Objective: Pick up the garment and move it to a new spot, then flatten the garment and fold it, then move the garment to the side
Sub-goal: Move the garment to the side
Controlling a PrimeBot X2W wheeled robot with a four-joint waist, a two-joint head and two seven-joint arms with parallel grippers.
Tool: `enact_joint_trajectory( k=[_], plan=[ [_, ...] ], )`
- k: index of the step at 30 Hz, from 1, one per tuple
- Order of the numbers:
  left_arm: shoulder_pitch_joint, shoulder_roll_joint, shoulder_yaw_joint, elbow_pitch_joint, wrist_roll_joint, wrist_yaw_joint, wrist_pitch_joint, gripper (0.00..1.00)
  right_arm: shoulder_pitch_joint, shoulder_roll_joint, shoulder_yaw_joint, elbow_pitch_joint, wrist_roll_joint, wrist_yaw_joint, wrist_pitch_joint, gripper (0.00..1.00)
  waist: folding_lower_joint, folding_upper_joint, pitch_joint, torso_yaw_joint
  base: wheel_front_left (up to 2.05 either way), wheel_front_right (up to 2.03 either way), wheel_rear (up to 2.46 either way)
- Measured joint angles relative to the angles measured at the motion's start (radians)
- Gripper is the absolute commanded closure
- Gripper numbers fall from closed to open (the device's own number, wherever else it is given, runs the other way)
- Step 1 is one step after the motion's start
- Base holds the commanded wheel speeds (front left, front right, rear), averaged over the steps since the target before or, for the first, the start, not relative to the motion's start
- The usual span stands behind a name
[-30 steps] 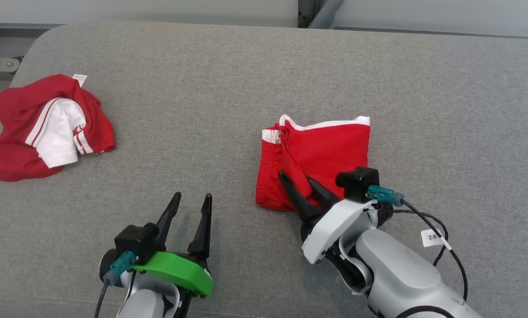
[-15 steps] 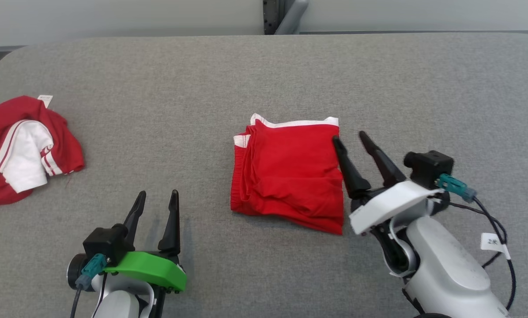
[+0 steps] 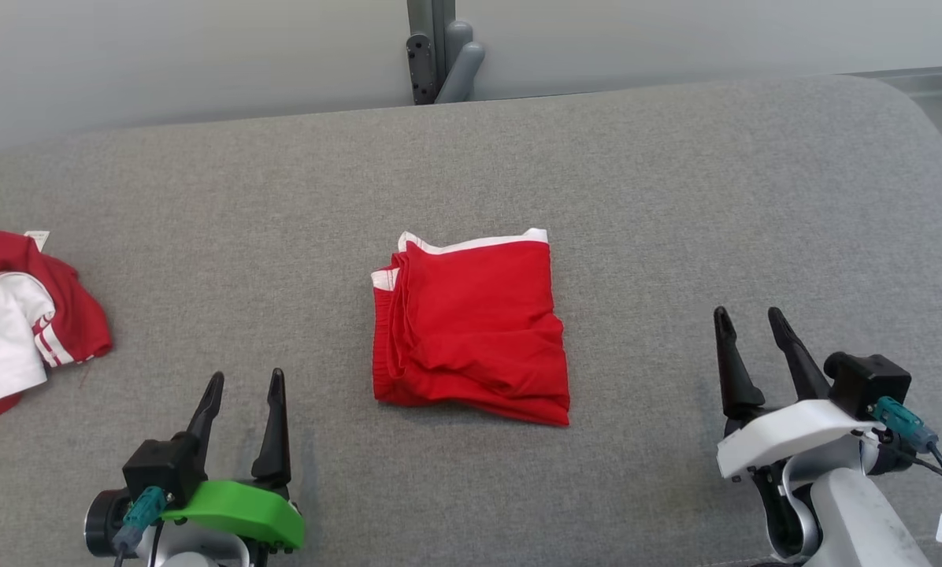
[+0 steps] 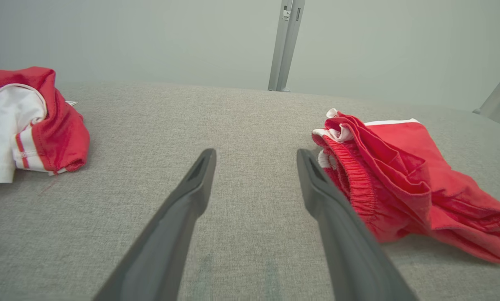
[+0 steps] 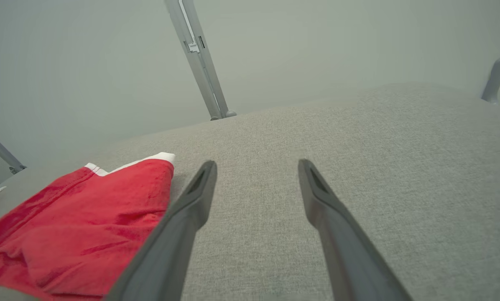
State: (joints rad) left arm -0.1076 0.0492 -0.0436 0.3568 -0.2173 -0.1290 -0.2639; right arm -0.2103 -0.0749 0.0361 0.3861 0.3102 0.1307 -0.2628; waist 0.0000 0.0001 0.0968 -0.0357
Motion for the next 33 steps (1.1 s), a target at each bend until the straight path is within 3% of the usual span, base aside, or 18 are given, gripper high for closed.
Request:
enact_joint_trajectory(
  k=[14, 20, 33],
  plan=[
    [0.019, 0.000, -0.021, -0.030, 0.024, 0.023, 0.000, 0.00, -0.002, 0.022, -0.007, 0.002, -0.005, 0.000, 0.000, 0.00, 0.0000, 0.0000, 0.008, 0.018, 0.00, 0.00, 0.00],
    [0.010, 0.000, -0.047, -0.026, 0.008, 0.024, 0.000, 0.00, -0.036, 0.022, 0.047, 0.030, 0.012, 0.000, 0.000, 0.00, 0.0000, 0.0000, 0.034, 0.047, 0.00, 0.00, 0.00],
    [-0.026, 0.000, -0.134, -0.023, -0.004, 0.024, 0.000, 0.00, -0.210, 0.021, 0.146, 0.261, 0.068, 0.000, 0.000, 0.00, 0.0000, 0.0000, 0.088, 0.190, 0.00, 0.00, 0.00]
  ],
)
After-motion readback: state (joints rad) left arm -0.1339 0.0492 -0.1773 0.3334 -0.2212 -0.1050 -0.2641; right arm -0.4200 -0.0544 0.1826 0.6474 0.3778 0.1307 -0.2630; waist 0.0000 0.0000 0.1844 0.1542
